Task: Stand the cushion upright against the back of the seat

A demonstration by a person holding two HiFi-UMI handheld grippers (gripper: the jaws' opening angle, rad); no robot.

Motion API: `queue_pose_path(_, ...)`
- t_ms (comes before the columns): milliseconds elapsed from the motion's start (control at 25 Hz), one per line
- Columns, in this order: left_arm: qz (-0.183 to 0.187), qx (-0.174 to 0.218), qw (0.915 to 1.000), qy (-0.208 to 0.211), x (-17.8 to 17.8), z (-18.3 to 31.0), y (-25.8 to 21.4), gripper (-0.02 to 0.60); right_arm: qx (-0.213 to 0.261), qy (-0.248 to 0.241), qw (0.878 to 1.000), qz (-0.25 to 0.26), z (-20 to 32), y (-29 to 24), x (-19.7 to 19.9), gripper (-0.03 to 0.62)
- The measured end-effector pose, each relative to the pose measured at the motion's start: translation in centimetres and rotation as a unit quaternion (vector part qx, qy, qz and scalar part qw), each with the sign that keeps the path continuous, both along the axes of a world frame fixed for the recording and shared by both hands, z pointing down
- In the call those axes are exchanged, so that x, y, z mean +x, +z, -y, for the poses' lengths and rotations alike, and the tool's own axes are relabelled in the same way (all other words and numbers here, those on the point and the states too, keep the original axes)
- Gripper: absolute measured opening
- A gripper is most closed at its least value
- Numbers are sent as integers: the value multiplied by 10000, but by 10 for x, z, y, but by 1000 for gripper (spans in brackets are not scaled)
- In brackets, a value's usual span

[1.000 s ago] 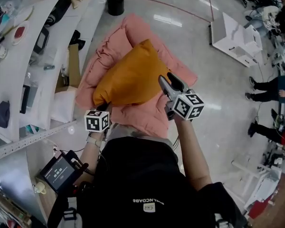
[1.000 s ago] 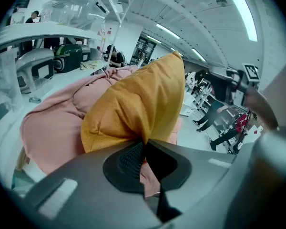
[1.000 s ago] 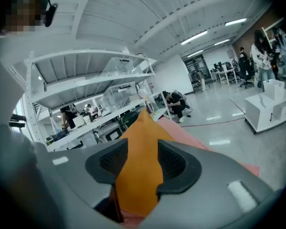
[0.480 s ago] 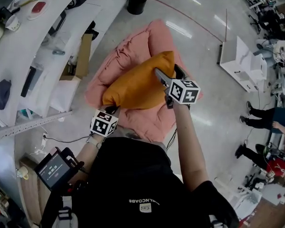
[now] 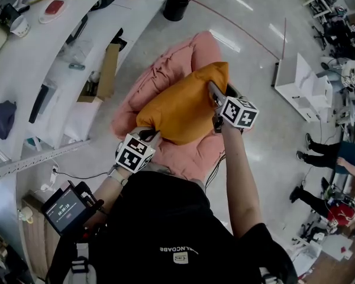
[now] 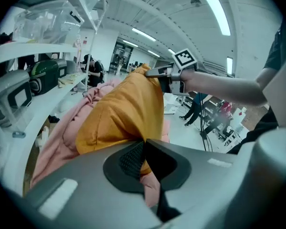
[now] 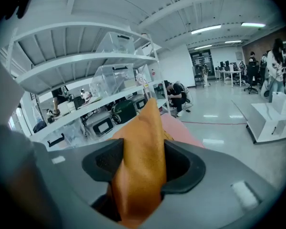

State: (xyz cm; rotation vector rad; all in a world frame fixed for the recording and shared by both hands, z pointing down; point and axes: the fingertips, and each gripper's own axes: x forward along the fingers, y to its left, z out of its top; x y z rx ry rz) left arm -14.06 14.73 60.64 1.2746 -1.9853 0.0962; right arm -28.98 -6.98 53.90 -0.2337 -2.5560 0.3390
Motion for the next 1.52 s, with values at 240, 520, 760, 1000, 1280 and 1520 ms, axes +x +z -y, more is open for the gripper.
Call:
queue_pose_path(240,298,239,9991,196,-12,11,-49,26,-468,-162,9983,311,10,-28,-27,239)
queue_pose_path(520,534,442,9974,204,-54,-3,-70,26,-1002,-756,9918,255,-11,-32,-89,219)
queue_pose_path(760,433,371,9981,212,-65,6,-53,27,-1325,-746,9883,58,0,3,-101,212)
queue_pose_path(1000,230,344,9990,143,-78,15,-30,26,-892,-635,9938,-173,9,35,-117,221)
queue_pose_path(1280,-223,168,9996,23,-84,5,3,26,-390,-925,9943,-348,-14,50,-126,221)
queue_pose_path(1520,-454,52,9989,75,-81,8,33,26,68,-966,9933,-634,-20,78,-124,219)
